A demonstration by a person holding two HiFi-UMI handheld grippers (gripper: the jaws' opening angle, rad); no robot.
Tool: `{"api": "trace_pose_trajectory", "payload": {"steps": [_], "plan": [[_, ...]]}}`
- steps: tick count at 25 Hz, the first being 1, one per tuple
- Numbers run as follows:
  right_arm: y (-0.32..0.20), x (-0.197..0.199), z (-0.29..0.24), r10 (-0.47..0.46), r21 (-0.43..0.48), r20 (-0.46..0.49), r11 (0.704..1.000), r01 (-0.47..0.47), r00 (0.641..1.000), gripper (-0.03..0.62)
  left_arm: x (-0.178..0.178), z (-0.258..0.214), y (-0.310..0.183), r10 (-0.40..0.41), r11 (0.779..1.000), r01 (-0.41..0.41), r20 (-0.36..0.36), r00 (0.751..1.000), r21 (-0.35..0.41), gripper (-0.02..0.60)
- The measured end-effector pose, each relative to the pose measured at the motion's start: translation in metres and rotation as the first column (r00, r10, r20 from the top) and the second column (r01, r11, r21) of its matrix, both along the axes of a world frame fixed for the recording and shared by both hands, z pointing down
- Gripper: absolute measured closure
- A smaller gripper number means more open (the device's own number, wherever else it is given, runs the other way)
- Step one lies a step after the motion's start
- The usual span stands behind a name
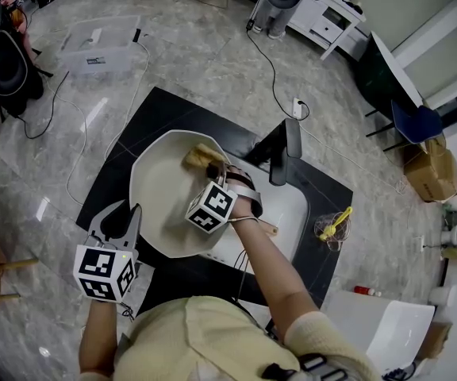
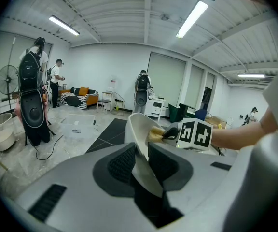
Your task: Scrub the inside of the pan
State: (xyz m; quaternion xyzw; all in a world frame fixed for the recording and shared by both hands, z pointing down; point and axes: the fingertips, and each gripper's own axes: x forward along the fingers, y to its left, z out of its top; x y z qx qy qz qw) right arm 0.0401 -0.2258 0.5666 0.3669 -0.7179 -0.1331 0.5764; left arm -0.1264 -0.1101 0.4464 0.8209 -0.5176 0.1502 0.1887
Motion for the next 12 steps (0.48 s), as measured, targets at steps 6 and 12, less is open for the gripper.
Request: {"api": "trace_pose_trajectory", "payload": {"steps": [6, 12], "plan": [[-0.001, -0.006, -0.021, -0.036, 0.075, 0.044, 0.997, 0.033, 0.998, 0.562, -0.001, -0.001, 0.000, 0.002, 1.000, -0.002, 0.003, 1.000, 0.000, 0.500], [0.009, -0.007, -0.051, -0.099, 0.101, 0.097, 0.991, 0.089, 0.990, 0.562, 0.001, -0.002, 0.001, -0.004, 1.000, 0.004, 0.011, 1.000, 0.009, 0.500]]}}
